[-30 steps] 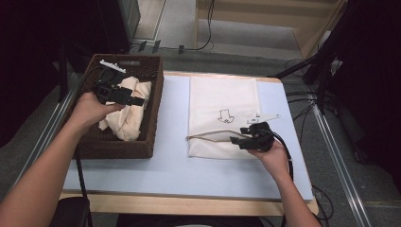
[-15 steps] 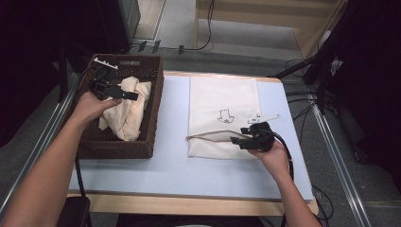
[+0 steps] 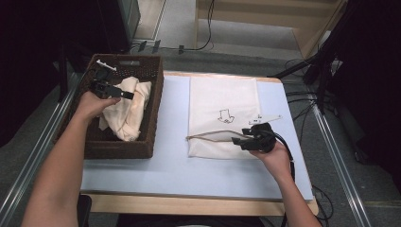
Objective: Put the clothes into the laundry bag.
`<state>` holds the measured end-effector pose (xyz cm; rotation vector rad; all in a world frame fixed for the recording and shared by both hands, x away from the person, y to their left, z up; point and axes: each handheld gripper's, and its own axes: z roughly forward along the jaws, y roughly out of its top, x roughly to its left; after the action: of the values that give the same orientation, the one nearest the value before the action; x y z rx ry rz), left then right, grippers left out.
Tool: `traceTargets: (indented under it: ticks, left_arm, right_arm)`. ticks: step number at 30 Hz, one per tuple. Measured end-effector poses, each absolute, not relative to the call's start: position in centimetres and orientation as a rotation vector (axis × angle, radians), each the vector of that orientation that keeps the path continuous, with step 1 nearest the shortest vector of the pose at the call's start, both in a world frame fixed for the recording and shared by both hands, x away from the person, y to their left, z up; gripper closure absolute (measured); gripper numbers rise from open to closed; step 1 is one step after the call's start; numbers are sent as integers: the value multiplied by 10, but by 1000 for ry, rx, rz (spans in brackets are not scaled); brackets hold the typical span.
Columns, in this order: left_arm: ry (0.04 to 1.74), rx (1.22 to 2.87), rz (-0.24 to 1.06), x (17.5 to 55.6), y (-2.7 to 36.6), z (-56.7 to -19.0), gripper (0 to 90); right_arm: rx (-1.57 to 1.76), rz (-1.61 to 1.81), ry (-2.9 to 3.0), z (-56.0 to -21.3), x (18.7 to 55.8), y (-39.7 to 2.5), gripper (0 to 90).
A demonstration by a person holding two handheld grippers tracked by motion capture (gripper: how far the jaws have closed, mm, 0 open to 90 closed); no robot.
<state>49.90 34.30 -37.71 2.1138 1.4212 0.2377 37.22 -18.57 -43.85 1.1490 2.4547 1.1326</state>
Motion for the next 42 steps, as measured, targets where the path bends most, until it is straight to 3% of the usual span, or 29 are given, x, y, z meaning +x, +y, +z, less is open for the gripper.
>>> traceTargets:
  ticks: [6, 11, 18, 26, 34, 40, 42]
  left_arm:
    - [1490, 2145, 251, 509, 348, -397, 7]
    - [1517, 2138, 190, 513, 351, -409, 7]
    - [1535, 2238, 136, 522, 331, -422, 6]
    - [1528, 2221, 332, 519, 318, -434, 0]
    - [1543, 2225, 430, 517, 313, -438, 2]
    - [1551, 2224, 466, 516, 312, -436, 92]
    - [1528, 2190, 487, 511, 314, -436, 159]
  right_arm:
    - [1161, 1130, 2450, -440, 370, -189, 393]
    - [1167, 1120, 2455, -441, 368, -191, 393]
    - [1163, 1118, 2456, -442, 365, -192, 393]
    - [1168, 1121, 2448, -442, 363, -194, 391]
    - [1173, 1110, 2446, -443, 362, -197, 391]
    - [1181, 1105, 2436, -442, 361, -198, 395]
    - [1183, 1110, 2435, -442, 360, -198, 399]
